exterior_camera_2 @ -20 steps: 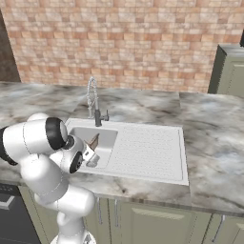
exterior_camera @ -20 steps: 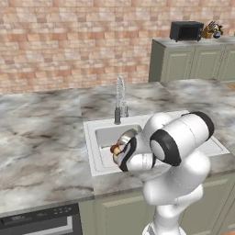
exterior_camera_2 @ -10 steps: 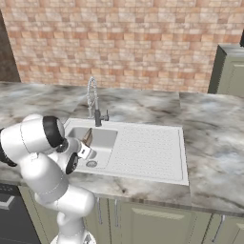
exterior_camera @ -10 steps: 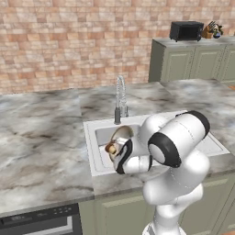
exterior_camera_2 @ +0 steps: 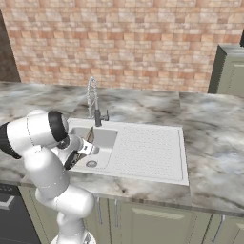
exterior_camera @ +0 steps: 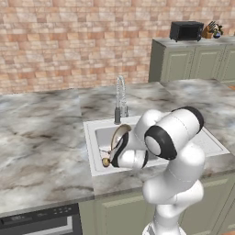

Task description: Dump the mushroom and kebab skewer from the bowl so the bowl can be washed. Place the bowl in the sink after clearing the leftovers.

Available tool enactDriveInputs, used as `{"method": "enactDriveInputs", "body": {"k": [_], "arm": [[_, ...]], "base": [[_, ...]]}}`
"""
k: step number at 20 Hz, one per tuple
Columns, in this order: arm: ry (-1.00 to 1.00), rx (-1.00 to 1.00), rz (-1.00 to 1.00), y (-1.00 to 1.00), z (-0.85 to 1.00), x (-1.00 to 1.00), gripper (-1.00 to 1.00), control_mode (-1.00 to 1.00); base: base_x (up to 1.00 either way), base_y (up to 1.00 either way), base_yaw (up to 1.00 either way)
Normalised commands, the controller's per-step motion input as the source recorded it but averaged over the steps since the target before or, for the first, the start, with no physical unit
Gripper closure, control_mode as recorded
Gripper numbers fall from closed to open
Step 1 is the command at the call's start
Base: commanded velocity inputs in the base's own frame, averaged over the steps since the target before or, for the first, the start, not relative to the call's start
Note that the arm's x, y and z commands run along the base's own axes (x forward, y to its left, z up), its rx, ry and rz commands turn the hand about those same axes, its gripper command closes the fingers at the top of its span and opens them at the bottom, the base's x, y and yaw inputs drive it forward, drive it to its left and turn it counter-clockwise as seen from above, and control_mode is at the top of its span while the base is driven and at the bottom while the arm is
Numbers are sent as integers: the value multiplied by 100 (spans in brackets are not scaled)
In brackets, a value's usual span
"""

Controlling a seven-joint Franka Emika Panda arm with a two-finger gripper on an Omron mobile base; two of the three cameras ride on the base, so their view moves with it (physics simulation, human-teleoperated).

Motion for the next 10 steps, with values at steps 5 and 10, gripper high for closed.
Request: {"method": "enactDriveInputs", "body": {"k": [5, 10], "arm": [[0, -21, 0, 13, -11, 0, 100, -100], [0, -11, 0, -3, 0, 3, 100, -100]], "base": [[0, 0, 0], [0, 0, 0]]}}
